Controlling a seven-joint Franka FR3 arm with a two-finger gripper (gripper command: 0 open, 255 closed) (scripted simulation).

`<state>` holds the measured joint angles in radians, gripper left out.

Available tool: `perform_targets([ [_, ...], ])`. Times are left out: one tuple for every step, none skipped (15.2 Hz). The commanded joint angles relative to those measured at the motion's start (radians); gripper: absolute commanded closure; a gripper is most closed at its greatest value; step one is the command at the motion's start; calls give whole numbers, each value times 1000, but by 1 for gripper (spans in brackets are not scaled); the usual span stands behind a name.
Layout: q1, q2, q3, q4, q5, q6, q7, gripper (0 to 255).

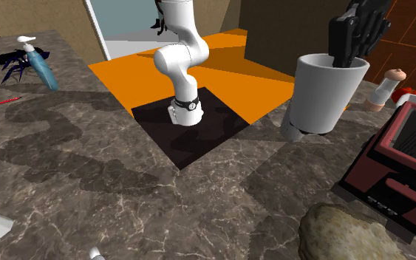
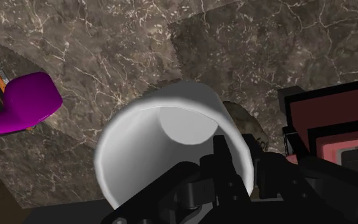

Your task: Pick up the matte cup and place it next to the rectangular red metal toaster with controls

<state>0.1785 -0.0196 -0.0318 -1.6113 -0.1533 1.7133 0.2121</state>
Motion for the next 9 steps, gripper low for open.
perform_targets([
  [3,-6,3,-32,-2,25,11,255],
  [3,-9,3,-49,-2,39,13,255],
  [2,-11,3,-65,-2,53,15,255],
  [2,-14,2,-81,-3,66,16,255],
  [2,-16,2,-97,-3,80,18,255],
  [2,-17,2,-112,-4,94,20,255],
  [2,-19,2,-128,-4,107,22,255],
  [2,-20,2,-142,-5,121,24,255],
  [1,-21,2,-157,-6,134,26,255],
])
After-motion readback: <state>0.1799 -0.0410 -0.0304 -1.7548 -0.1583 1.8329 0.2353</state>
